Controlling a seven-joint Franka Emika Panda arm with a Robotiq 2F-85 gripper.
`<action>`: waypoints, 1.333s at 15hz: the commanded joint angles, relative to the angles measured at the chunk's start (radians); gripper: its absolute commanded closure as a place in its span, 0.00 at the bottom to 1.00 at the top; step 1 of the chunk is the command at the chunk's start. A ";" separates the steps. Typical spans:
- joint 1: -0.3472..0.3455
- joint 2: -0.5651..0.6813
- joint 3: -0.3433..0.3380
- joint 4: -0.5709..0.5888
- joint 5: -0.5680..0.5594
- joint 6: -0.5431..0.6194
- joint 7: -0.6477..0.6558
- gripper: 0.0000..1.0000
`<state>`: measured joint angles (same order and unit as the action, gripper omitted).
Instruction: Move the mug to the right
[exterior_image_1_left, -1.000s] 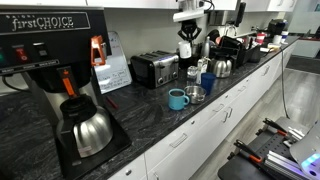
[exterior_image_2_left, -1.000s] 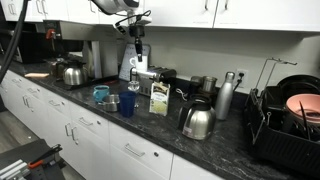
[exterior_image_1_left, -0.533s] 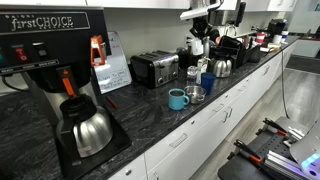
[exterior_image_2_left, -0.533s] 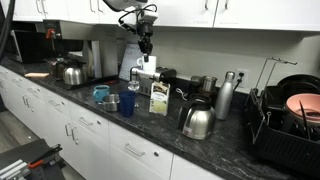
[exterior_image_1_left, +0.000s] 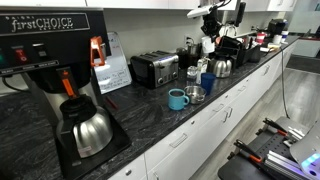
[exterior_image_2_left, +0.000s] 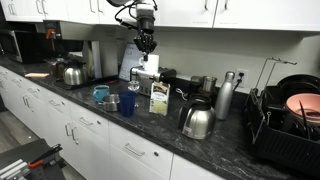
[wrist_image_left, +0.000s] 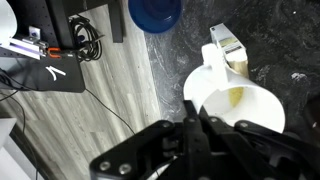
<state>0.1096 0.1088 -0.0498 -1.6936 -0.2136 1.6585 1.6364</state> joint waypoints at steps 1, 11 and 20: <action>-0.019 0.004 0.023 0.004 -0.002 -0.003 0.001 0.98; -0.047 -0.019 0.002 -0.020 0.010 -0.012 0.072 0.99; -0.126 -0.033 -0.033 -0.165 0.102 -0.018 0.151 0.99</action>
<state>0.0018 0.0890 -0.0902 -1.8085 -0.1732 1.6114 1.7689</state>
